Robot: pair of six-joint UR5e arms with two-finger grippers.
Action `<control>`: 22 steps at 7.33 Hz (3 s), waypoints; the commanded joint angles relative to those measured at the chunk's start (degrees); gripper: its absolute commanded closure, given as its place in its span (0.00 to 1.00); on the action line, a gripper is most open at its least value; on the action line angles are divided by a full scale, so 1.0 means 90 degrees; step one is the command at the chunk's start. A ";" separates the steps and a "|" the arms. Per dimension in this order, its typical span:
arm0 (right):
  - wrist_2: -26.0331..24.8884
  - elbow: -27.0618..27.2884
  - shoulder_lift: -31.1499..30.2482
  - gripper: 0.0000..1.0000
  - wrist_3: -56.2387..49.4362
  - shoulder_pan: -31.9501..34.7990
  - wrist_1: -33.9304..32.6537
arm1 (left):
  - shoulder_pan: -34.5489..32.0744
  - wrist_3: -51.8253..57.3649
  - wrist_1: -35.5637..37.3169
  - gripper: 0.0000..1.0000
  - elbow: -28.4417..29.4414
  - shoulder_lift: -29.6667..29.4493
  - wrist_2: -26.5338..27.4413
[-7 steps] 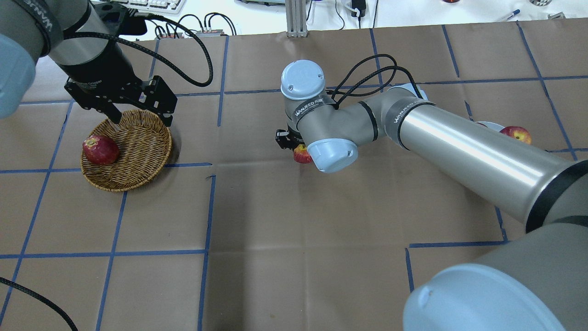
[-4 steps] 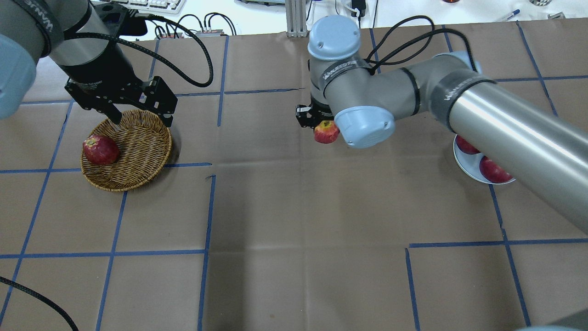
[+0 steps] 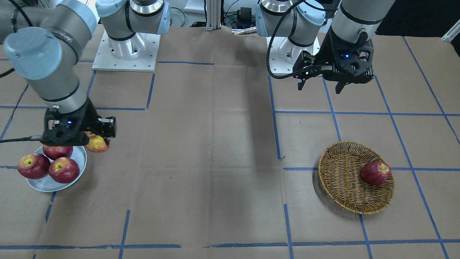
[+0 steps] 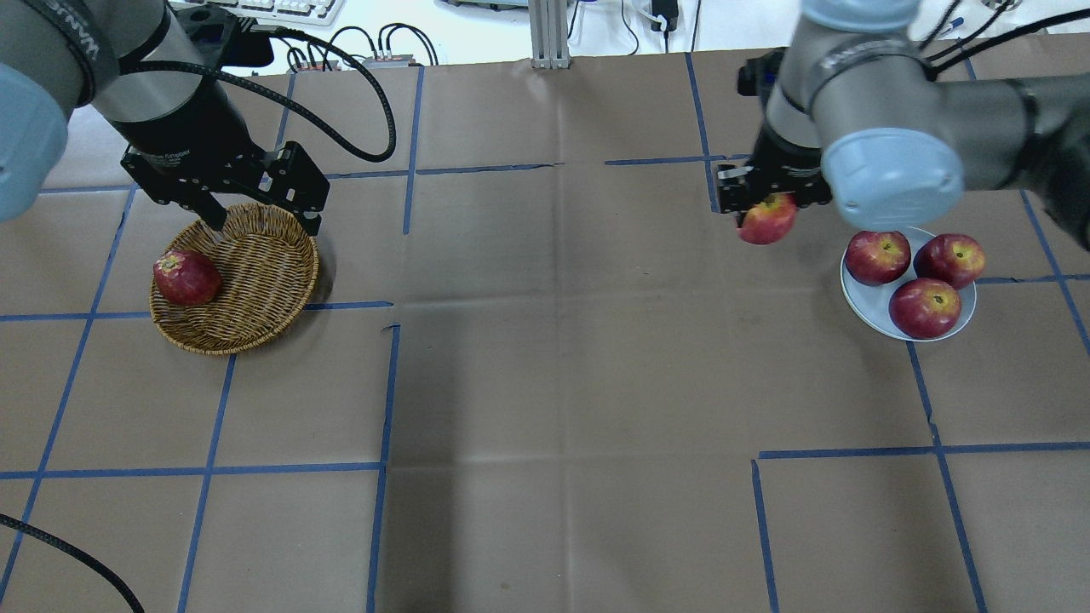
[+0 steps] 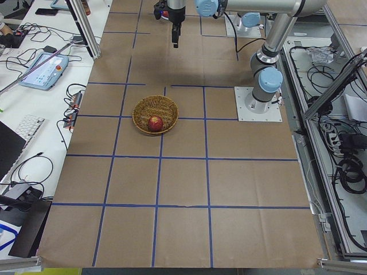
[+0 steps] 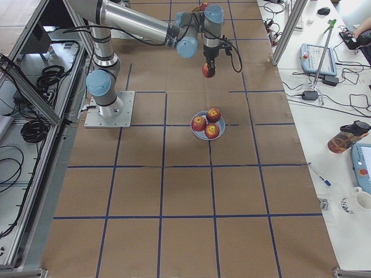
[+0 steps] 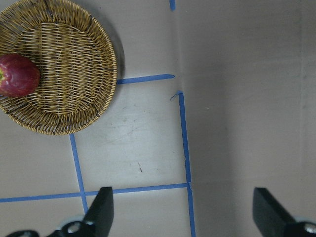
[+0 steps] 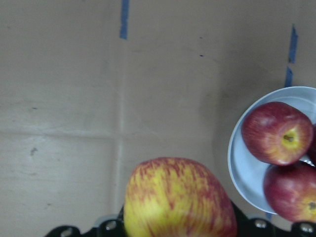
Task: Transfer apple from basket to plate
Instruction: 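Carry the apple with the right gripper over the white plate, then lower the apple onto the other apples and open the right gripper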
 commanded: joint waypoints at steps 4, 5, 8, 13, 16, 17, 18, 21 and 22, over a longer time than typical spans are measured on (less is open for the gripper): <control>0.0026 0.0252 0.0438 0.43 -0.2506 -0.1832 -0.0611 | 0.0000 -0.0010 0.0000 0.01 0.0001 0.0000 -0.0001; 0.0026 0.0252 0.0731 0.43 -0.2525 -0.1832 -0.0972 | 0.0000 -0.0010 0.0000 0.01 0.0001 0.0000 -0.0001; 0.0016 0.0281 0.0900 0.43 -0.2526 -0.1832 -0.1054 | 0.0000 -0.0010 0.0000 0.01 -0.0009 0.0000 -0.0001; 0.0026 0.0281 0.1115 0.43 -0.2438 -0.1832 -0.1054 | 0.0000 0.0000 -0.0010 0.01 -0.0019 0.0000 -0.0001; -0.0072 0.0194 0.1008 0.00 -0.2448 -0.1823 -0.0996 | 0.0000 -0.0010 -0.0010 0.01 -0.0019 0.0000 -0.0001; -0.0062 0.0193 0.0756 0.00 -0.2448 -0.1803 -0.0976 | 0.0000 0.0000 0.0000 0.01 -0.0019 0.0000 -0.0001; -0.0023 0.0203 0.0309 0.00 -0.2438 -0.1764 -0.0860 | 0.0000 0.0000 0.0000 0.01 -0.0019 0.0000 -0.0001; 0.0026 0.0126 -0.0834 0.00 -0.1197 -0.0997 0.0289 | 0.0000 0.0000 0.0000 0.01 -0.0009 0.0000 -0.0001; 0.0026 -0.0097 -0.0983 0.00 -0.0289 -0.0490 0.0971 | 0.0000 0.0000 -0.0010 0.01 -0.0009 0.0000 -0.0001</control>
